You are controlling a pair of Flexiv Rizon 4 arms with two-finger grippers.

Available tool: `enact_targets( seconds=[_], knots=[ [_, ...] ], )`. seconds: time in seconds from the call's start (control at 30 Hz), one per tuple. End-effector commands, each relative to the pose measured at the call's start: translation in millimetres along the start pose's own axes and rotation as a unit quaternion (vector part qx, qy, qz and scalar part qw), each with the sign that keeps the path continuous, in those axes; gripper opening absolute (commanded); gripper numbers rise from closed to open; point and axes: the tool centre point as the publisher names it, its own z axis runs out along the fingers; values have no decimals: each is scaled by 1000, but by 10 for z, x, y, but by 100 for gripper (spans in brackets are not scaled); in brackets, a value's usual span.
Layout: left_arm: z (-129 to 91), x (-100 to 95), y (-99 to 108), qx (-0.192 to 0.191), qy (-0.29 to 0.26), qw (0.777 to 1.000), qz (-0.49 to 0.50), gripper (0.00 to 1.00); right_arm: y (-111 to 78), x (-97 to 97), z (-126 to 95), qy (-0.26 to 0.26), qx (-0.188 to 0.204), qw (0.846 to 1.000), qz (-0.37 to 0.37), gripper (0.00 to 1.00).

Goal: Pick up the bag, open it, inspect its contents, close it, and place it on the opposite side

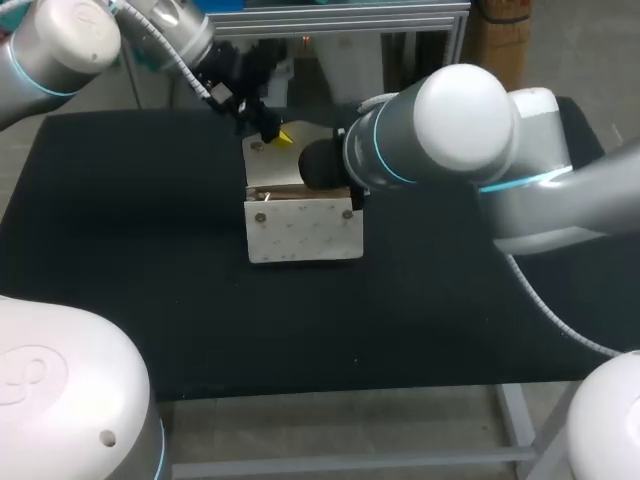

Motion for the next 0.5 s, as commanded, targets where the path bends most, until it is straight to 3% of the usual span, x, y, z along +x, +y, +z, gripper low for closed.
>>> enact_targets(
  seconds=[0.03,0.5],
  knots=[
    [-15,-48,-13,-1,16,1000,-4,0,-65,131,-254,-24,1,1000,0,0],
    [315,-536,274,12,92,994,-52,0,-114,406,-391,-36,9,999,3,0]
  ],
)
